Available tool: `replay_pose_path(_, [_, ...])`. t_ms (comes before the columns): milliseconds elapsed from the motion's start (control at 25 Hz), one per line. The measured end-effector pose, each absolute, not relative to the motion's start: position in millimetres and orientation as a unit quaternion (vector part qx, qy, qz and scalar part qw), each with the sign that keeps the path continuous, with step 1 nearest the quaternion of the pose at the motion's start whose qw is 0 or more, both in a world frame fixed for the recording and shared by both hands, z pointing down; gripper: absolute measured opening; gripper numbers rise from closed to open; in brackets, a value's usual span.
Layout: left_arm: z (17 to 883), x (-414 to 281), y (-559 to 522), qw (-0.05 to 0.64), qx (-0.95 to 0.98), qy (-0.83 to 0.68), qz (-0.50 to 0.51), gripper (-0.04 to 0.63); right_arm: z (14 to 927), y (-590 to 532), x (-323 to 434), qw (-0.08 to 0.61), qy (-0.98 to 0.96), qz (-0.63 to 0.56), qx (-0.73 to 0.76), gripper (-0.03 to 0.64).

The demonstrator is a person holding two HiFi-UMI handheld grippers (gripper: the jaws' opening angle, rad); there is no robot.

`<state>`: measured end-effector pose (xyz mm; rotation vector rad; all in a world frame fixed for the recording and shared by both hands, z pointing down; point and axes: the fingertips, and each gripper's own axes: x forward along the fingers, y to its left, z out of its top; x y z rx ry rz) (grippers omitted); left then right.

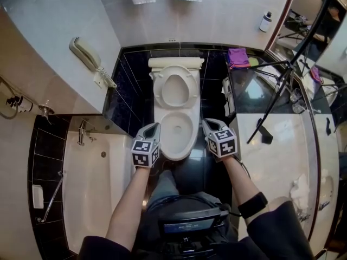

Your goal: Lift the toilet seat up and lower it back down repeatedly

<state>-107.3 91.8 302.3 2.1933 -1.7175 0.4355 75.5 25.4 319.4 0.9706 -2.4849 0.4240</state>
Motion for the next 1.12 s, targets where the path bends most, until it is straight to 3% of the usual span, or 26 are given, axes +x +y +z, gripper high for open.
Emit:
replay_pose_path(440, [298.8,-92.7,111.4,0.136,0.773,-0.598,0.164,-0.009,316.6,43.1,85.7,0.214,-0.899,0.153,0.351,0.017])
replay_pose_path(1120, [322.0,-91.5,89.0,0.156,0.772,-0.592,0.174,-0.009,347.3,24.4,89.1,0.23,-0.89,0.175,0.353,0.017])
